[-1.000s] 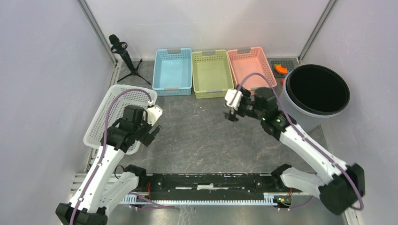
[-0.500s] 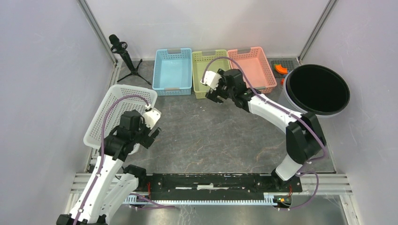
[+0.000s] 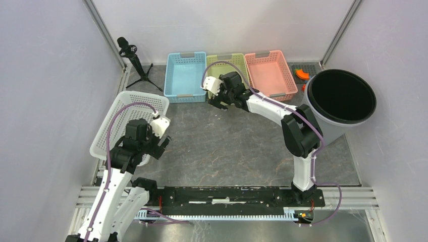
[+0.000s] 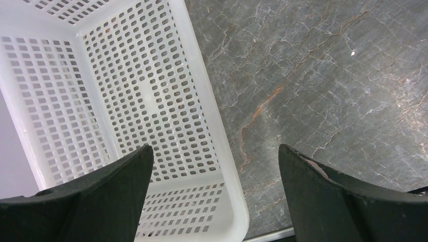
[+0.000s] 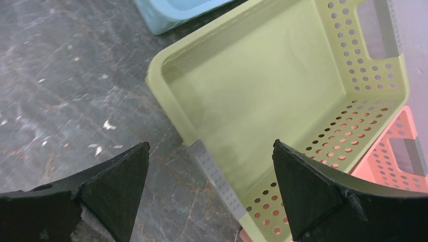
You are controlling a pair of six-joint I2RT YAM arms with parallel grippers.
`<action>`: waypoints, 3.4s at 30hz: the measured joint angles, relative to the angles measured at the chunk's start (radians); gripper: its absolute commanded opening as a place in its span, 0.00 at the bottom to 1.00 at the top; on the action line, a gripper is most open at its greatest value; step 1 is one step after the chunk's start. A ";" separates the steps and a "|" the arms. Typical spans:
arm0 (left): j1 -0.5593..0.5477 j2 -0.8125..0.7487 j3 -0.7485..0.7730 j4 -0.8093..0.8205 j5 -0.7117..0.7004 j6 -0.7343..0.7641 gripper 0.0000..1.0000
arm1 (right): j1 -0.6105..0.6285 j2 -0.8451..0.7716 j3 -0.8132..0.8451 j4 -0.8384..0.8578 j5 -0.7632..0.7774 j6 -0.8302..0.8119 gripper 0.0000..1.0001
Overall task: Turn the large container upside down
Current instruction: Adjust the container at the center of the board.
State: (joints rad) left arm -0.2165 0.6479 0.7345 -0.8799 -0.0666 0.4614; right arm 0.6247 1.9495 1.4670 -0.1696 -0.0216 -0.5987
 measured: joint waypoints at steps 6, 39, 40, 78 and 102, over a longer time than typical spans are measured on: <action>0.018 0.000 0.000 0.000 0.018 0.000 1.00 | 0.003 0.115 0.119 -0.004 0.129 0.036 0.97; 0.065 -0.021 0.002 -0.004 0.099 -0.001 1.00 | -0.258 -0.198 -0.034 -0.312 0.246 -0.210 0.98; 0.065 -0.026 0.002 -0.004 0.099 -0.001 1.00 | -0.271 -0.198 -0.052 -0.320 0.260 -0.221 0.98; 0.078 0.023 0.002 -0.004 0.073 0.000 1.00 | -0.275 -0.023 -0.046 -0.106 0.328 -0.185 0.98; 0.078 0.200 0.023 -0.007 0.031 0.001 1.00 | 0.174 -0.035 0.088 0.047 0.185 -0.099 0.98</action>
State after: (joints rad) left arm -0.1387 0.8478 0.7574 -0.8871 -0.0360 0.4625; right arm 0.7982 1.9148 1.5547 -0.1223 0.1631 -0.6979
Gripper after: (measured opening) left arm 0.993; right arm 0.979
